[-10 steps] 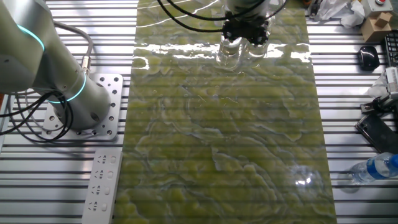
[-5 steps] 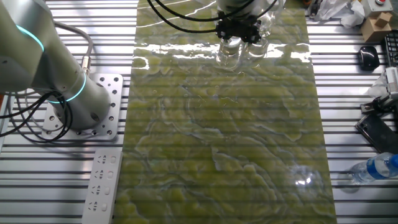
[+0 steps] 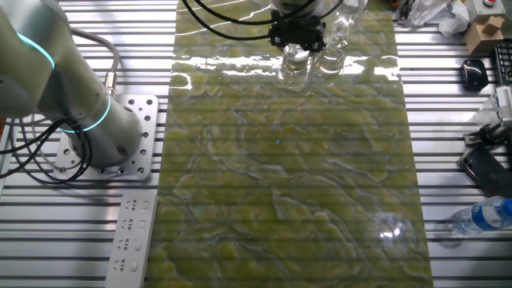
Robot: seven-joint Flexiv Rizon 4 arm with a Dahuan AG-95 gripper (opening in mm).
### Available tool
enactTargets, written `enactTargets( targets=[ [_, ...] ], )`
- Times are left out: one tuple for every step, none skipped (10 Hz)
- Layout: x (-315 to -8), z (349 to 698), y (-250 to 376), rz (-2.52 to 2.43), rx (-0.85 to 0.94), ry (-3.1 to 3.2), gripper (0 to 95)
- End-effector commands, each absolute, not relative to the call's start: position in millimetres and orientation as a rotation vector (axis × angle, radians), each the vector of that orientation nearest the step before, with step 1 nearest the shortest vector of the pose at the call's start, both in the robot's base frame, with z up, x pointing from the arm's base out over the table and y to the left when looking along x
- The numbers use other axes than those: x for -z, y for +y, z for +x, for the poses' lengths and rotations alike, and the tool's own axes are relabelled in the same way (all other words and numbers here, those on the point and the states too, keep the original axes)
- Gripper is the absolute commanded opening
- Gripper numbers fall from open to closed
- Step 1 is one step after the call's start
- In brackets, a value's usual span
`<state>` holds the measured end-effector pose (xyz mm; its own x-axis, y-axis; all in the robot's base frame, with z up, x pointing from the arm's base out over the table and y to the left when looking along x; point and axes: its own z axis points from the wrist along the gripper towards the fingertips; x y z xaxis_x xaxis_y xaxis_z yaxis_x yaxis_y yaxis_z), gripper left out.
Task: Pour the water from one cup into another empty cup
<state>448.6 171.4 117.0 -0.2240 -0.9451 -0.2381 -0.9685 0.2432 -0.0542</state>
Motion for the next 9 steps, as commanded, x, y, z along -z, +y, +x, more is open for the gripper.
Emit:
enactTargets(
  targets=[
    [-115,451,174,-1.811,-0.133,2.290,57.0],
    [-114,452,178,-1.826,-0.109,2.289,57.0],
    [-114,452,179,-1.828,-0.098,2.290,57.0],
    [-113,452,180,-1.828,-0.086,2.291,38.0],
    [-111,452,181,-1.827,-0.087,2.289,38.0],
    [-107,452,183,-1.809,-0.092,2.293,38.0],
    [-103,451,184,-1.781,-0.111,2.291,38.0],
    [-101,451,184,-1.771,-0.121,2.291,38.0],
    [-100,451,186,-1.771,-0.122,2.285,38.0]
  ],
)
